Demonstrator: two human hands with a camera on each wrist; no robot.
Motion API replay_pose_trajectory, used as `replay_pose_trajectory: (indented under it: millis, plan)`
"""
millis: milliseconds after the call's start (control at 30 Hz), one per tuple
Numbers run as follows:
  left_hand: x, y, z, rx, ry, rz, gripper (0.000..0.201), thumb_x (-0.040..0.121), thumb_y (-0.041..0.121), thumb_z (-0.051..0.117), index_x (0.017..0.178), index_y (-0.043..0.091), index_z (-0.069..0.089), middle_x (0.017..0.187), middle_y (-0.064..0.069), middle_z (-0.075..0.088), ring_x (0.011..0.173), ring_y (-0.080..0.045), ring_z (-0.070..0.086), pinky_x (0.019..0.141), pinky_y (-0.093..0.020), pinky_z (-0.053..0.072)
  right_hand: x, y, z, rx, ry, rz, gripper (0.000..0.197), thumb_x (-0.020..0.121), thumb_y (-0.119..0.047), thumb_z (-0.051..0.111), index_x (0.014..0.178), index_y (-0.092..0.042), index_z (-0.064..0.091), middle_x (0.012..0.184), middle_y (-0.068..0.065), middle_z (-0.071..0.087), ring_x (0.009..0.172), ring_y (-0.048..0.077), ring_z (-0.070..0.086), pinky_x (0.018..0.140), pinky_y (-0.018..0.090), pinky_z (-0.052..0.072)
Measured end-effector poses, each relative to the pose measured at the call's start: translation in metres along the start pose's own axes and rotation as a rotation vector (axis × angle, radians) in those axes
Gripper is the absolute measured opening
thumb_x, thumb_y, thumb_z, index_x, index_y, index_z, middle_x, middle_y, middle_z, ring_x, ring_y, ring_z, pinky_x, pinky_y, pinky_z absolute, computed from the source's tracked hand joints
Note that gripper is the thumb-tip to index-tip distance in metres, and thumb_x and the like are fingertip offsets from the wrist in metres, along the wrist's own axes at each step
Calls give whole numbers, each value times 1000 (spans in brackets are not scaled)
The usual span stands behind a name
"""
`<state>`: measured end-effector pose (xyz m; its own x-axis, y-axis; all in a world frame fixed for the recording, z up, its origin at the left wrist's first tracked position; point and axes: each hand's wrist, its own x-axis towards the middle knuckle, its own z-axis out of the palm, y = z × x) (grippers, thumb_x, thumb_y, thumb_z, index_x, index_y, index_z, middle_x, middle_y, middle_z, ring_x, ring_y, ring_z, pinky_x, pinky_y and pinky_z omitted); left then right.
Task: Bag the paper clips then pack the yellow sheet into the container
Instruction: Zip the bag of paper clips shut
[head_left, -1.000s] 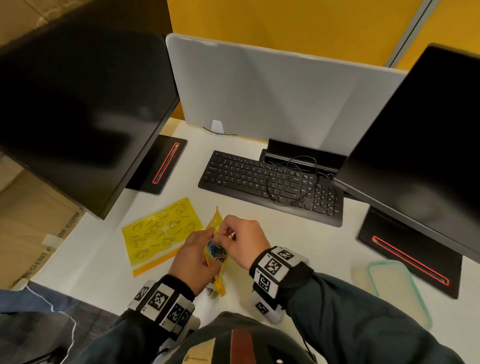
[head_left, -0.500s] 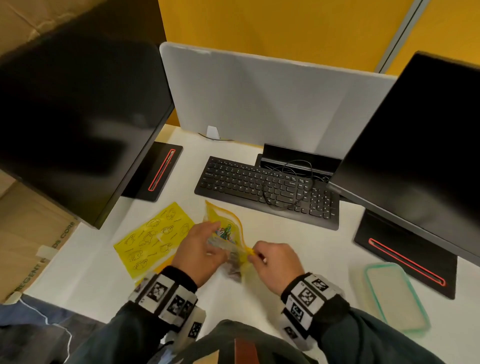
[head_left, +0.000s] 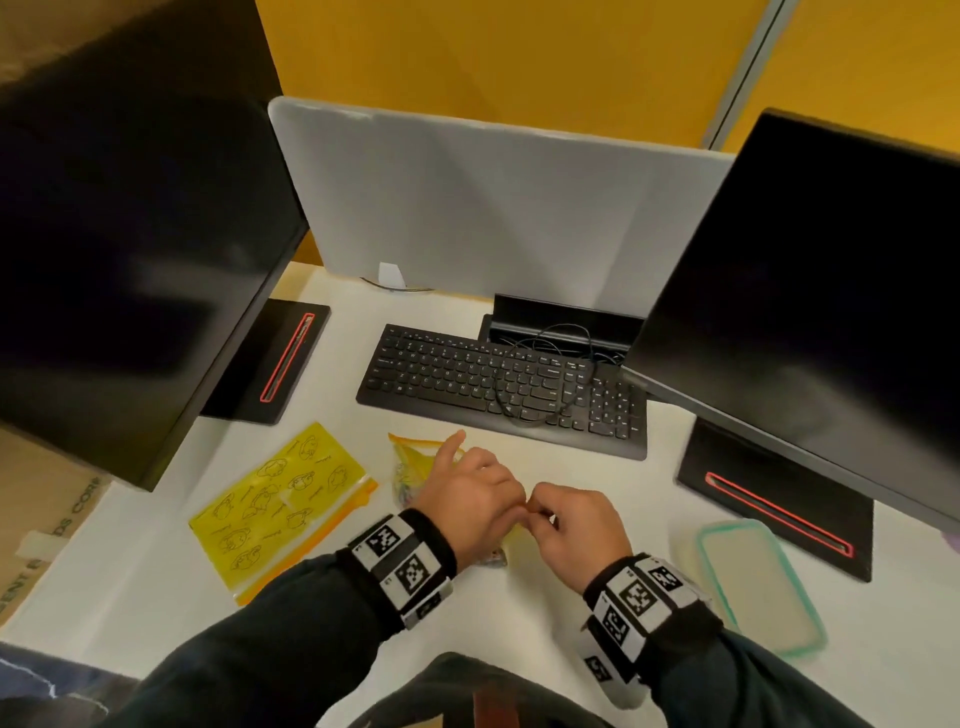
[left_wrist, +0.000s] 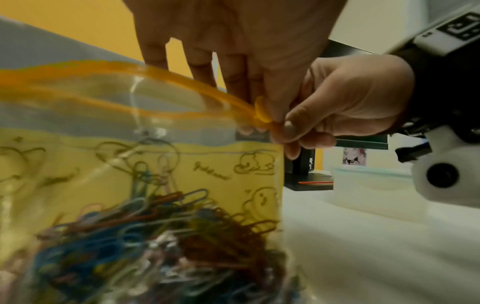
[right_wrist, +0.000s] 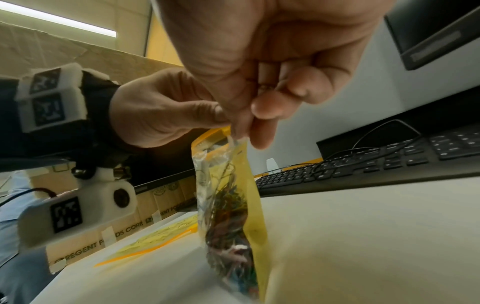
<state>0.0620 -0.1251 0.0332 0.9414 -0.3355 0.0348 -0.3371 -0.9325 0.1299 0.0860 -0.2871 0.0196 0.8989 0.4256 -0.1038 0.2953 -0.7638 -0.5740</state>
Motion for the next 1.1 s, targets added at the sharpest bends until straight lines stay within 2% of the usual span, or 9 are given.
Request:
replay_pose_trajectory:
  millis: [133,267,433,500,567,667,800,933,1100]
  plan:
    - [14,-21,1,25,27,-60,26,83,40,36,75,30,59,74,15,66,84,-12,61,102,-51,35,18,13,-13,-19,37,83,10,84,-25,60,75,-20,62,65,-5,59,65,17,53,60,26,41]
    - [22,-58,-6,-41,-108,-235,22,92,36,37,97,26,55,104,7,62,109,-19,48,111,-48,13,38,32,-26,-1,75,213,13,87,-26,58,75,-23,62,67,-5,60,69,18,56,62,24,39]
    - [26,-73,-1,-49,-13,-379,28,87,24,51,115,23,53,124,-4,54,111,-27,50,106,-50,28,38,46,-37,39,206,289,13,90,-28,54,82,-21,61,74,-1,64,70,21,59,64,26,45]
    - [23,-67,4,-84,4,-328,32,85,21,54,117,21,53,121,-6,56,105,-28,54,97,-46,39,29,61,-45,28,280,337,14,89,-34,56,91,-21,59,86,-2,65,78,19,58,69,27,45]
    - [17,-55,14,-166,-85,-217,28,88,22,48,115,24,55,116,-5,57,102,-27,56,91,-40,45,14,79,-51,-109,272,418,30,86,-41,58,109,-23,54,105,2,59,96,23,55,83,36,47]
    - [6,-38,37,-227,-325,-137,35,90,20,41,124,29,48,128,-3,49,117,-25,45,97,-36,42,-11,103,-56,-320,188,615,54,84,-49,57,130,-27,40,135,8,44,123,32,42,102,52,36]
    - [-1,-27,53,-145,-504,-193,60,88,27,46,140,32,16,153,-2,11,140,-27,11,110,-44,31,-41,126,-55,-287,69,884,63,84,-66,37,140,-39,23,153,6,22,136,35,26,108,60,23]
    - [-2,-24,55,-130,-612,-240,74,89,30,48,140,35,-4,154,2,-13,141,-29,3,111,-47,28,-48,119,-54,-146,31,824,65,85,-64,40,142,-38,23,154,5,20,133,36,31,107,55,30]
    - [-6,-18,57,-251,-539,-290,67,89,37,47,142,31,5,155,1,-5,141,-26,5,114,-45,24,-39,74,-29,-17,-93,529,66,84,-41,61,141,-34,30,155,6,21,138,29,28,113,49,26]
